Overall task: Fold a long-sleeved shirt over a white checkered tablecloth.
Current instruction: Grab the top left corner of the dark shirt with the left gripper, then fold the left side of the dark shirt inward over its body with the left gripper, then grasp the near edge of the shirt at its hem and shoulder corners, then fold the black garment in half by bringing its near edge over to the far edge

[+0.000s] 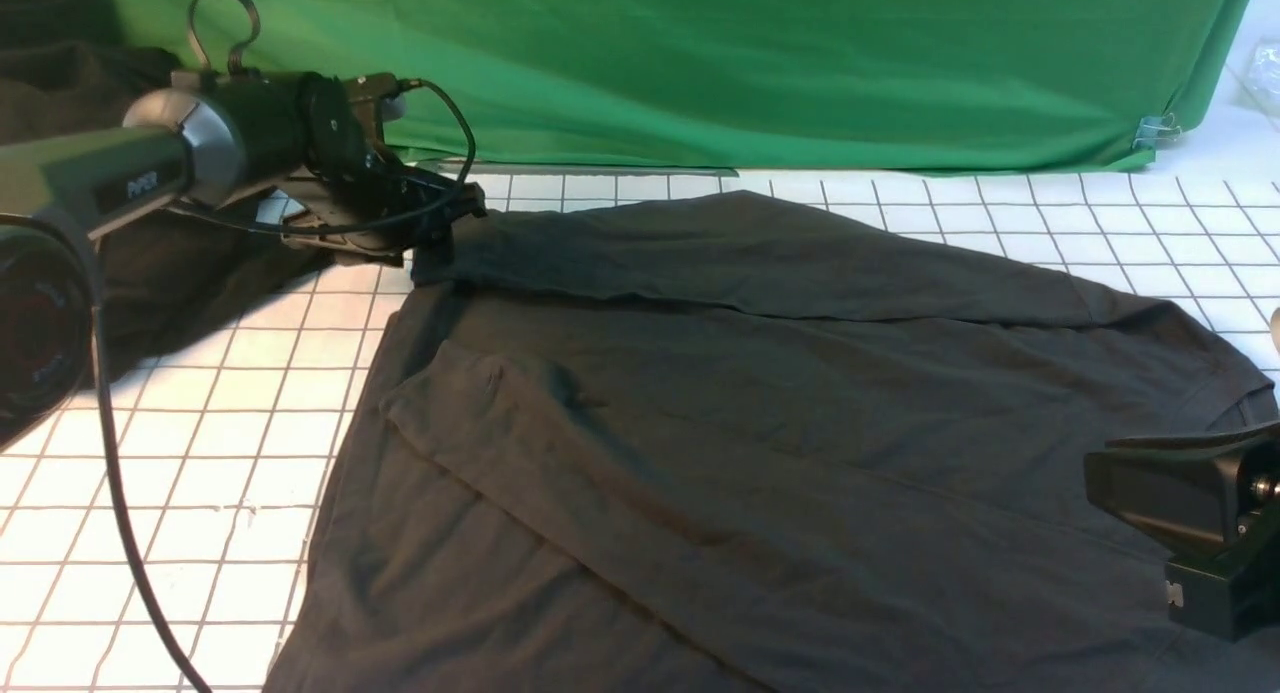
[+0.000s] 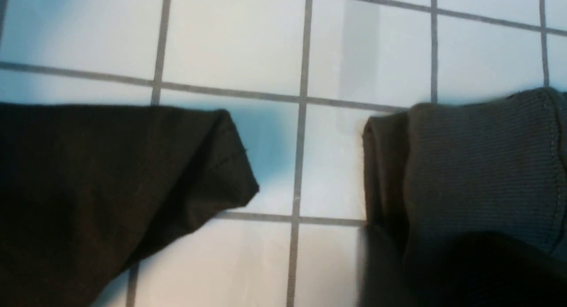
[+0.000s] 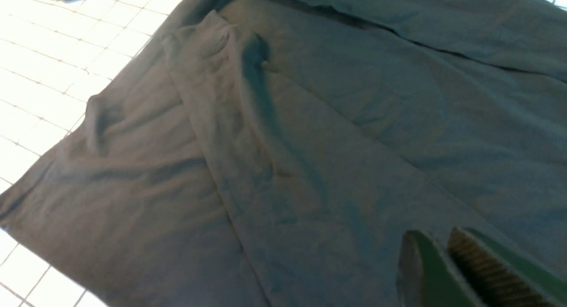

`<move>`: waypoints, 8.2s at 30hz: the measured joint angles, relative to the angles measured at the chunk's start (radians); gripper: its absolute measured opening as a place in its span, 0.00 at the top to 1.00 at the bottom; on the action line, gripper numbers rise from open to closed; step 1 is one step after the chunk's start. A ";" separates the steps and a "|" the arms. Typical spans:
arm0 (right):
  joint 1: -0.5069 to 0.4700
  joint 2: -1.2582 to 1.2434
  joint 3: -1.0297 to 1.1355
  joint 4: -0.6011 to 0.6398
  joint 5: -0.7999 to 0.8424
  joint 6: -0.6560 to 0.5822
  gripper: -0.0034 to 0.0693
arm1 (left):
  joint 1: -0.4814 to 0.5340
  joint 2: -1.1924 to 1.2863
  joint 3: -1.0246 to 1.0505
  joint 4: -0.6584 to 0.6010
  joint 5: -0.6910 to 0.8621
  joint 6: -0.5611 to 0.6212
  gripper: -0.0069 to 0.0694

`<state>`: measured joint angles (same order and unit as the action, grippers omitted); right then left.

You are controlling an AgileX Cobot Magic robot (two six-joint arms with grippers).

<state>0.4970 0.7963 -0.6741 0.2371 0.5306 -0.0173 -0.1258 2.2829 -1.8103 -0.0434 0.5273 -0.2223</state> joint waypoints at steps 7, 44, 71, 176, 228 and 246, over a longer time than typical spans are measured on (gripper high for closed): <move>0.000 0.000 0.000 0.000 -0.003 0.000 0.85 | 0.000 0.000 0.000 -0.045 0.005 0.086 0.88; -0.078 0.000 0.000 -0.277 -0.001 0.149 0.92 | -0.021 -0.444 0.123 -0.353 0.462 0.301 0.89; -0.162 0.000 0.000 -0.298 0.009 0.157 0.95 | -0.066 -0.882 0.959 -0.288 0.230 0.318 0.78; 0.329 0.683 -0.049 -0.232 0.373 -0.135 0.92 | -0.312 -1.371 1.200 0.051 0.635 -0.193 0.88; -0.080 1.358 -1.081 -0.406 0.105 -0.211 0.45 | 0.073 -0.197 0.022 0.148 0.326 -0.088 0.78; -0.094 1.162 -1.086 -0.400 0.361 -0.090 0.95 | 0.070 -0.240 0.015 -0.015 0.547 0.093 0.68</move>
<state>0.4026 1.9580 -1.7596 -0.1629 0.8919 -0.1078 -0.0563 2.0428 -1.7950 -0.0589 1.0744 -0.1290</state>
